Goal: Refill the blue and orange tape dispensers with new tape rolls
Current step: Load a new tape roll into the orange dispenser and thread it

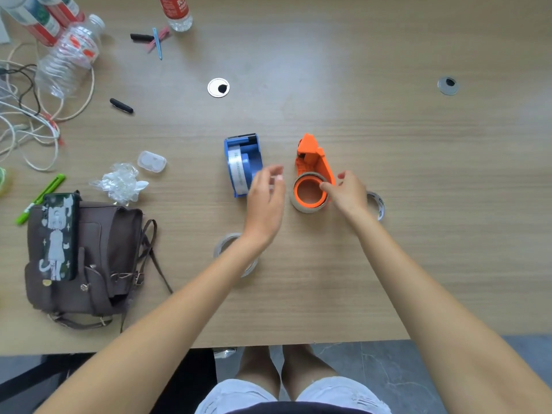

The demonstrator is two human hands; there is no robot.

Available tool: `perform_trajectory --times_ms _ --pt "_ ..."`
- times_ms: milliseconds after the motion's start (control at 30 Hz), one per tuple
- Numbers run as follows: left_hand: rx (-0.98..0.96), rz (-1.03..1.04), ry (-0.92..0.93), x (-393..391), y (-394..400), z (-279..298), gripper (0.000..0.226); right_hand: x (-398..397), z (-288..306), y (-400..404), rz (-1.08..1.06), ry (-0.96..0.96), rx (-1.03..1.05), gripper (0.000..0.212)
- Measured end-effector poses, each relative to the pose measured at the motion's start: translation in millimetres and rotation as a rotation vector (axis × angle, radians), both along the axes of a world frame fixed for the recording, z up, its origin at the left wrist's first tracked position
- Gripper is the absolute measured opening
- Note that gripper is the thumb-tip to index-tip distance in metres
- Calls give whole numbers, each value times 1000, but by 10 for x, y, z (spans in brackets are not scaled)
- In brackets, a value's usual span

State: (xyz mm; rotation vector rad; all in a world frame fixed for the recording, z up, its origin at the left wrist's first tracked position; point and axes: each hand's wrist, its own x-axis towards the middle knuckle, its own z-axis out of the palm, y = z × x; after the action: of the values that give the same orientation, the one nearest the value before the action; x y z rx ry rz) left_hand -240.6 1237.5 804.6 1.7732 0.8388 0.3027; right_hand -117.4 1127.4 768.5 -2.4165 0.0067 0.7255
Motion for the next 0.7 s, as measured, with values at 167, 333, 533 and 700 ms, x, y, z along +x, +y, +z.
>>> perform_trajectory --times_ms 167,333,533,700 --pt "-347 92 240 223 -163 -315 43 -136 -177 50 60 -45 -18 48" --pt "-731 209 288 366 -104 -490 28 -162 -224 85 49 -124 1 32" --pt "-773 155 273 336 -98 -502 36 -175 -218 64 28 -148 49 28" --pt "-949 110 251 292 -39 -415 25 -200 -196 38 -14 -106 99 30"
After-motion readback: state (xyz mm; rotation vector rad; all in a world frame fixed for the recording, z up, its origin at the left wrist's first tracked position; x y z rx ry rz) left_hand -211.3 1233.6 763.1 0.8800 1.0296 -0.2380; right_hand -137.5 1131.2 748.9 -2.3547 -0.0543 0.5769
